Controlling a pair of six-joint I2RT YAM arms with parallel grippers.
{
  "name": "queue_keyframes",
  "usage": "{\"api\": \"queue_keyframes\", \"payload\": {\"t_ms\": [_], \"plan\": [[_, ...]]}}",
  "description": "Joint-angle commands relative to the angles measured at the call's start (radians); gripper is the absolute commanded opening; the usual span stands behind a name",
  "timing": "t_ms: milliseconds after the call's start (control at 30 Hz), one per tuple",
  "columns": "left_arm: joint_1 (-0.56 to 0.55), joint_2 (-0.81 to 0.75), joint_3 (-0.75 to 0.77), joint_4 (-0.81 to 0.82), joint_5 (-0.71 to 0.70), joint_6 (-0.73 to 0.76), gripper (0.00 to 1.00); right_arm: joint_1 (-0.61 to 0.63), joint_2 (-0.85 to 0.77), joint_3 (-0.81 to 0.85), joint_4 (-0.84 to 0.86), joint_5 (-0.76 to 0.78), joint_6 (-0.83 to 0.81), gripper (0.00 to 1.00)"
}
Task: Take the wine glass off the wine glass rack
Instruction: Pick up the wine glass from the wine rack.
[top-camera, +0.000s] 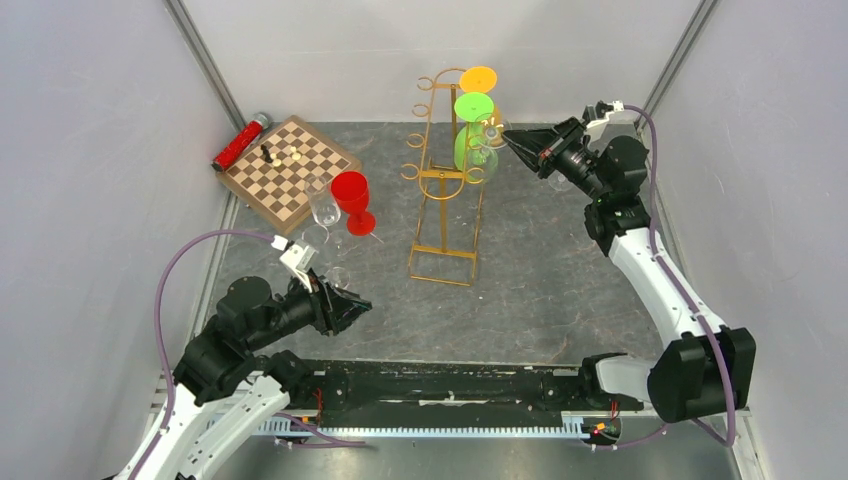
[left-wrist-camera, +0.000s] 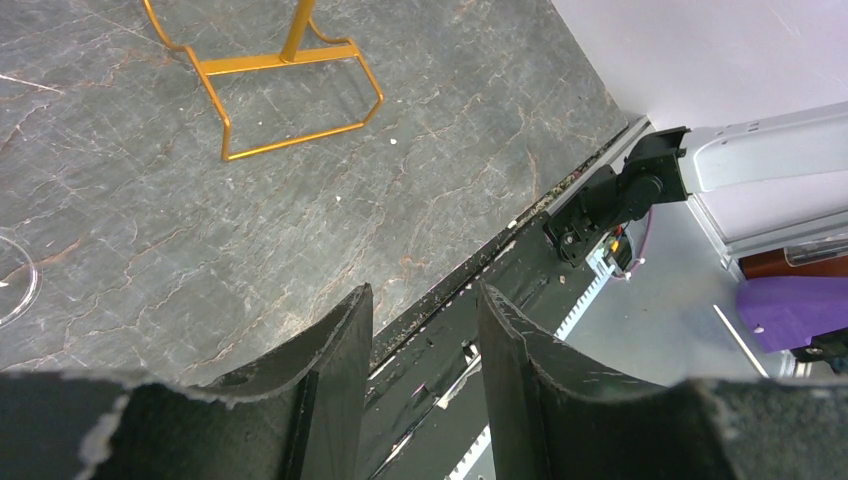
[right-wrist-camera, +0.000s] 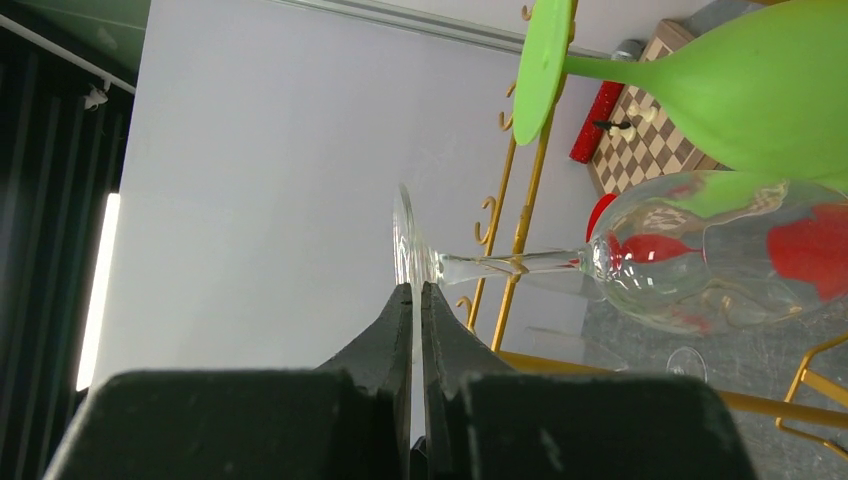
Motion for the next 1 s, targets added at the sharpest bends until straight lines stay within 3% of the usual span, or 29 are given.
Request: {"api": "queue_keyframes", "payload": {"t_ms": [0,633,800,967], "plan": [[0.004,0.01,0.0,0.021,-0.014,-0.023,0.5,-0.004,-0.053,0.015,0.094,-0.024,0.012,0.0],[0.003,0.051,0.032,0.015,-0.016,-0.07,0.61,-0.008,-0.327,-0.17,-0.084,-0.115,-0.235,0.0],[0.003,0.089,0.053,0.038,0.002,-0.127,0.69,0.01,-0.415,-0.191,-0.168,-0.139,-0.384,0.0],[0.004,0.142,0.084,0.032,-0.002,-0.187,0.69,0.041,-0.467,-0.22,-0.199,-0.192,-0.491,0.0]]}}
